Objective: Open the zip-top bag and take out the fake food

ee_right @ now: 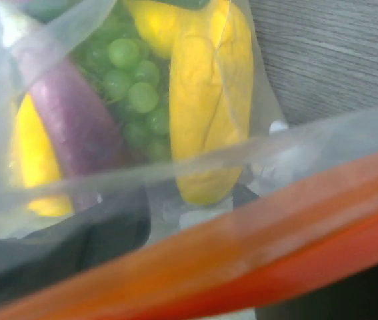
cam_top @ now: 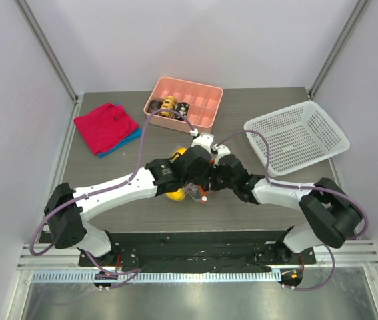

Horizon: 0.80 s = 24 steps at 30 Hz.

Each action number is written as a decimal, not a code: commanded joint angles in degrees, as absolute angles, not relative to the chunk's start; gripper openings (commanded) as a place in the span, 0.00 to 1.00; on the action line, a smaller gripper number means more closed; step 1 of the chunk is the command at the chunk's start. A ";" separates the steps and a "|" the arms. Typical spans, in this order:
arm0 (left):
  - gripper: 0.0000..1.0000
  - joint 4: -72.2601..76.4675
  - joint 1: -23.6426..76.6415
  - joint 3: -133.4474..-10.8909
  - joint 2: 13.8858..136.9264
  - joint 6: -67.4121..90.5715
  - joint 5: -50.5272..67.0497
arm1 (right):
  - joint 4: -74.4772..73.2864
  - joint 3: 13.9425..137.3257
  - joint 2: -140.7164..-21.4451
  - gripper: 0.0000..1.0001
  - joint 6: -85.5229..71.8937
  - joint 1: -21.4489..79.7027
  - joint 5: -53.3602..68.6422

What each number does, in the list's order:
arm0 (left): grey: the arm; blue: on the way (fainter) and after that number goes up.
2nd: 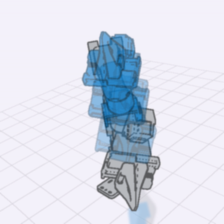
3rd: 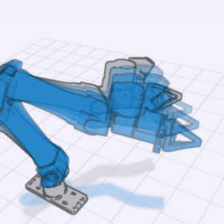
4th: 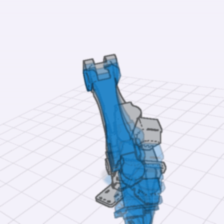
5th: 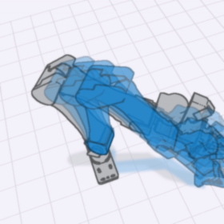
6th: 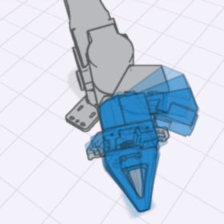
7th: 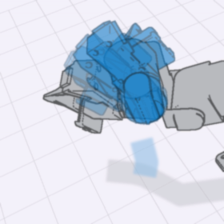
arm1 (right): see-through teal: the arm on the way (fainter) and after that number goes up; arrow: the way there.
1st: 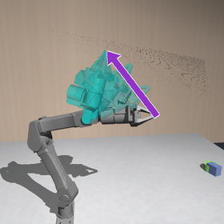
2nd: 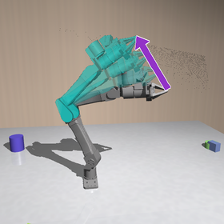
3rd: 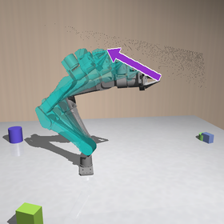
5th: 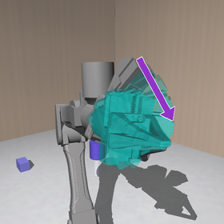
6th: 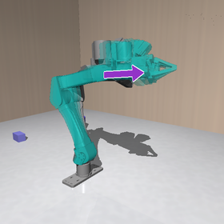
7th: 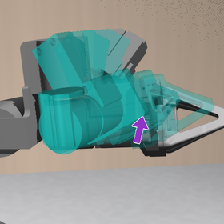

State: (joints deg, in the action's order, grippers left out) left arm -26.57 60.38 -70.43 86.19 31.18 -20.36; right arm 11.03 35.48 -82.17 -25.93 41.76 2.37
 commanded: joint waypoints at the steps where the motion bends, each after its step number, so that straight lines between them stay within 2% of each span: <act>1: 0.00 -20.83 61.08 -70.05 83.58 32.78 -15.12 | 22.20 36.48 -84.90 0.67 -23.47 42.10 0.44; 6: 0.00 -17.67 61.17 -67.50 84.02 34.19 -13.54 | 30.74 35.25 -90.77 0.74 -23.46 42.10 -2.00; 11: 0.00 -18.19 61.26 -66.10 83.41 34.19 -15.99 | 32.25 35.60 -96.50 0.74 -26.19 42.45 -4.22; 14: 0.00 -18.19 61.26 -64.78 81.65 34.10 -17.92 | 32.70 35.16 -97.21 0.69 -26.37 43.33 -5.97; 17: 0.00 -18.28 61.26 -64.16 80.34 34.10 -20.29 | 32.17 34.37 -93.70 0.52 -26.81 43.51 -5.98; 18: 0.00 -18.46 61.17 -63.99 80.16 34.10 -20.82 | 31.82 34.19 -92.47 0.37 -26.72 43.42 -5.89; 20: 0.00 -19.24 61.08 -63.98 80.24 33.84 -22.31 | 28.06 35.15 -88.97 0.21 -26.28 43.42 -4.67; 21: 0.00 -19.68 61.08 -63.98 80.33 33.92 -22.93 | 25.86 36.90 -87.99 0.08 -26.11 43.50 -3.79; 23: 0.00 -20.47 60.82 -63.98 80.42 33.58 -24.16 | 17.96 38.58 -84.48 0.01 -26.98 43.51 -2.47; 24: 0.00 -20.74 60.82 -63.90 80.59 33.40 -25.30 | 15.32 40.24 -83.33 0.01 -27.50 43.51 -0.98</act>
